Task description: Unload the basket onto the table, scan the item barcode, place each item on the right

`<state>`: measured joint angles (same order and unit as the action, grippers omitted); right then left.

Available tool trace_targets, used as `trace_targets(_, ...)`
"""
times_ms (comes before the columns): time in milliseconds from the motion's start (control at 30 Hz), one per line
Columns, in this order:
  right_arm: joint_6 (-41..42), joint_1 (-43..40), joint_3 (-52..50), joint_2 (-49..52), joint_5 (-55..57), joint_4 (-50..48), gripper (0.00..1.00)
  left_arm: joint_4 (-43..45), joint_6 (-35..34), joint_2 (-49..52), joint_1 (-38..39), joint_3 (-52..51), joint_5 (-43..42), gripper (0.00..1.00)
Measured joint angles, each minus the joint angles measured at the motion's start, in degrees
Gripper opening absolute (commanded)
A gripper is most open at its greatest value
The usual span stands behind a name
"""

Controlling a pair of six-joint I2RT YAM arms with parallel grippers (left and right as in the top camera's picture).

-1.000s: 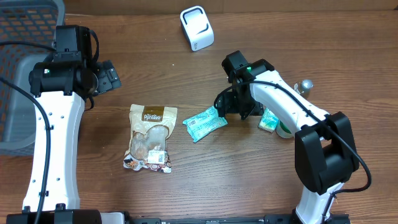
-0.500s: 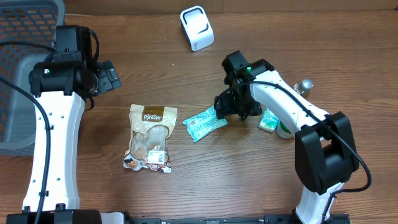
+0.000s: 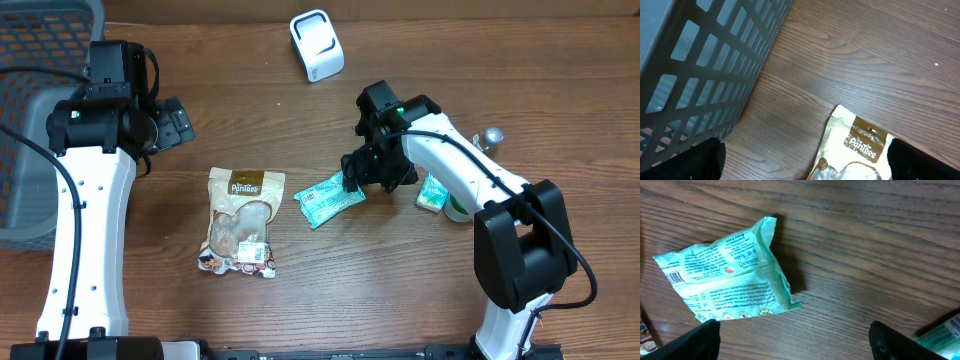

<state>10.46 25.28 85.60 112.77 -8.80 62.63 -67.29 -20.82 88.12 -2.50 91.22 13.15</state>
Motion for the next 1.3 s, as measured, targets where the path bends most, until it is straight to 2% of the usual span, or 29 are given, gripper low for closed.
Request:
trace_targets(1133,0.0,0.0,0.0,0.0,0.0,0.0,0.93,0.0,0.0,0.0,0.0,0.0,0.0,1.0)
trace_targets(1300,-0.1,0.0,0.0,0.0,0.0,0.0,0.96,0.0,0.0,0.0,0.0,0.0,0.0,1.0)
